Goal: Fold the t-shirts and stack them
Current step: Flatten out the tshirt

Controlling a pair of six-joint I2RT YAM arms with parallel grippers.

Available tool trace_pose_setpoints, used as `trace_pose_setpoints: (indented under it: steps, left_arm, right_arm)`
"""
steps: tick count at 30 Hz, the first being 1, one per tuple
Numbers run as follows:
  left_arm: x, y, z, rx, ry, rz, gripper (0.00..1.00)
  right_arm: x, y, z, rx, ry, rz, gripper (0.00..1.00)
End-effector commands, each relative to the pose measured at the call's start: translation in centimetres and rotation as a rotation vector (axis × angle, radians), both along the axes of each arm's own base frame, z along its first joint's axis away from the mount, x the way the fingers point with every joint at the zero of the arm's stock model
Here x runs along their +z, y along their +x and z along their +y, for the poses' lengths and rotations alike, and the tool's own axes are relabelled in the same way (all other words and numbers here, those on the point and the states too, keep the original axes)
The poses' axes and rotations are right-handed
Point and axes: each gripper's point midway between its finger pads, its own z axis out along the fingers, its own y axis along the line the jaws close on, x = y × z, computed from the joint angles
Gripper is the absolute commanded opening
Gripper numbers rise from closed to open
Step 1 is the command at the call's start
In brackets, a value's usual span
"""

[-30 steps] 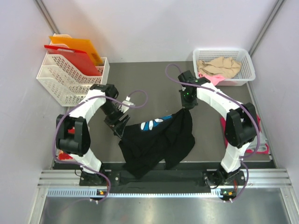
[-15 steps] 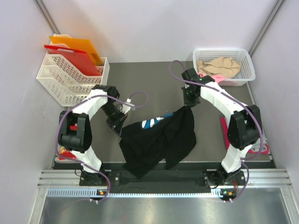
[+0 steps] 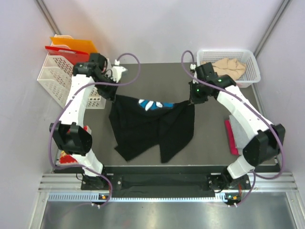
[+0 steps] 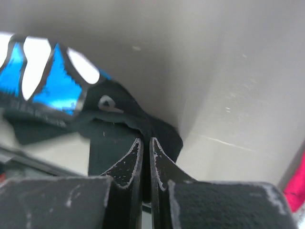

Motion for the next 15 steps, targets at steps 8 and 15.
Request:
trace_pose_setpoints:
  steps: [8, 15]
  left_arm:
    - [7.4, -6.7, 5.4, 0.100, 0.204, -0.169, 0.00]
    - [14.0, -10.0, 7.7, 0.158, 0.273, -0.431, 0.00]
  right_arm:
    - [11.1, -8.8, 2.9, 0.186, 0.262, -0.157, 0.00]
    - [14.2, -16.1, 4.0, 0.343, 0.367, -0.137, 0.00]
